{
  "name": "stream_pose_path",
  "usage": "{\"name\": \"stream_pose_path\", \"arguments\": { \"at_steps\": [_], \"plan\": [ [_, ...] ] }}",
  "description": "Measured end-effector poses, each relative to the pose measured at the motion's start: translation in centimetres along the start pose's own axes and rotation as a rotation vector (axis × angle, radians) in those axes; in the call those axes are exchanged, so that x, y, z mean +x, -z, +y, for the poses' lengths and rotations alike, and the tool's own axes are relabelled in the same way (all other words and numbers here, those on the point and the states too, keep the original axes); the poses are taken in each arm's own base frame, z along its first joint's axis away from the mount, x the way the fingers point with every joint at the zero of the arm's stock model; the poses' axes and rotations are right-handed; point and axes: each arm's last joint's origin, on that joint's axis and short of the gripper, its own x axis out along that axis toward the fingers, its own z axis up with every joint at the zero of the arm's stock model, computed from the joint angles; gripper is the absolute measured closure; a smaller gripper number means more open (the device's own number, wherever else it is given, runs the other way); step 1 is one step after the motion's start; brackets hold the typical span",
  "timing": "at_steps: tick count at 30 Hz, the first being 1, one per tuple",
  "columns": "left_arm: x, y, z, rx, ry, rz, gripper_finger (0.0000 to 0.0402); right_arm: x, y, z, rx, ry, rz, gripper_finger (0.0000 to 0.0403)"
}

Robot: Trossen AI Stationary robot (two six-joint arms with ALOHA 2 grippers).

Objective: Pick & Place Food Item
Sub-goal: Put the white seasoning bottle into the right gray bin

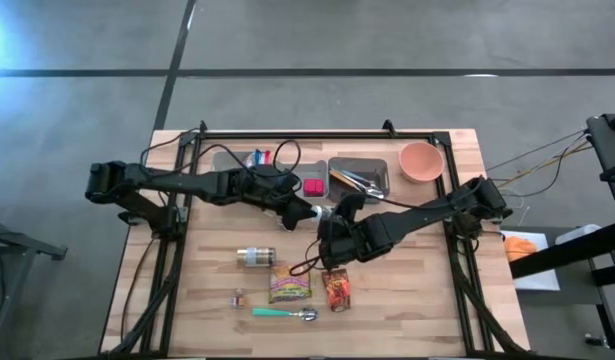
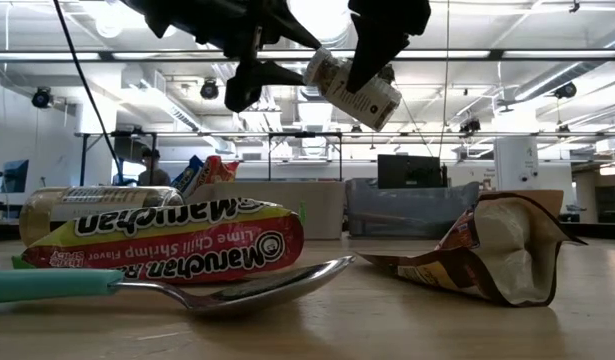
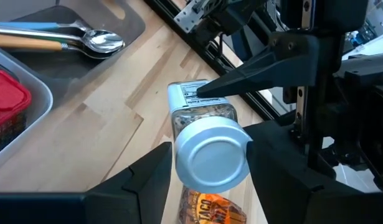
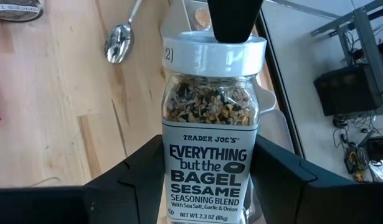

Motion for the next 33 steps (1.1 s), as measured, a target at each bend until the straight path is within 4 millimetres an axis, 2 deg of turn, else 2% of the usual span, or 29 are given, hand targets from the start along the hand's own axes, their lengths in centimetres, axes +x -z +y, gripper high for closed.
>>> {"name": "stream_pose_path", "arguments": {
  "at_steps": [14,17,19,24,33],
  "plan": [
    [-0.12,0.01,-0.12,0.034,0.021,0.018,0.0179,0.01,-0.04,0.03,0.003,-0.001,-0.004,0.0212],
    [-0.12,0.06,-0.13,0.036,0.029,0.03,0.0146,-0.01,-0.05,0.05,0.004,-0.002,-0.006,0.0212],
    [-0.12,0.18,-0.02,-0.022,0.017,0.043,0.0118,-0.01,-0.06,0.06,0.003,-0.003,-0.006,0.0212],
    [-0.13,0.15,-0.05,0.002,0.019,0.043,0.0065,0.0,-0.17,0.07,0.013,-0.001,-0.016,0.0212],
    [-0.15,0.04,-0.38,0.016,0.066,0.053,0.002,0.01,-0.13,0.05,0.01,-0.005,-0.01,0.0212]
  ]
}}
